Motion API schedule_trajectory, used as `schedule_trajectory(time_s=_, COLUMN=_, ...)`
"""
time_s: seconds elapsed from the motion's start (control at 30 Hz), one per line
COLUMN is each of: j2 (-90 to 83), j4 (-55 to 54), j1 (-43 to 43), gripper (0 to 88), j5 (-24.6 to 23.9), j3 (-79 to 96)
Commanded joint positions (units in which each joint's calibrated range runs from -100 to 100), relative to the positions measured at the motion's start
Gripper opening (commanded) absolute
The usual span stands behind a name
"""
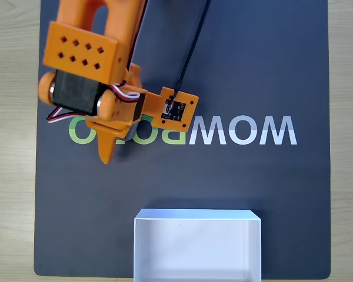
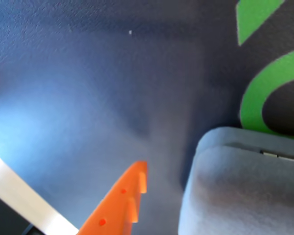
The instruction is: Grab the usb to bin
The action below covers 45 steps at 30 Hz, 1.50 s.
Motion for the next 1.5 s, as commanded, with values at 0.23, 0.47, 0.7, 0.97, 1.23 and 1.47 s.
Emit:
schedule_trajectory(time_s=0.23, j2=1.3, j4=-3.1, j1=1.1, gripper=58.7, j5=0.1, j3=-2.4)
schedule_trajectory(time_s=0.47, j2=1.4, j4=-3.9, j1=1.5, gripper=58.6, j5=0.1, j3=-2.3)
schedule_trajectory(time_s=0.7, j2=1.0, j4=-7.3, j1=3.1, gripper=45.2, j5=0.1, j3=-2.3)
schedule_trajectory(time_s=0.97, j2=0.8, j4=-9.2, j1=3.1, gripper=13.3, j5=0.5, j3=-2.4)
schedule_trajectory(time_s=1.23, j2=-3.5, j4=-9.9, j1=2.3, gripper=4.8, j5=0.5, j3=-2.3)
schedule_trajectory(time_s=1.47, j2=-19.5, j4=-12.6, j1=-3.6, gripper=4.8, j5=0.6, j3=-2.4)
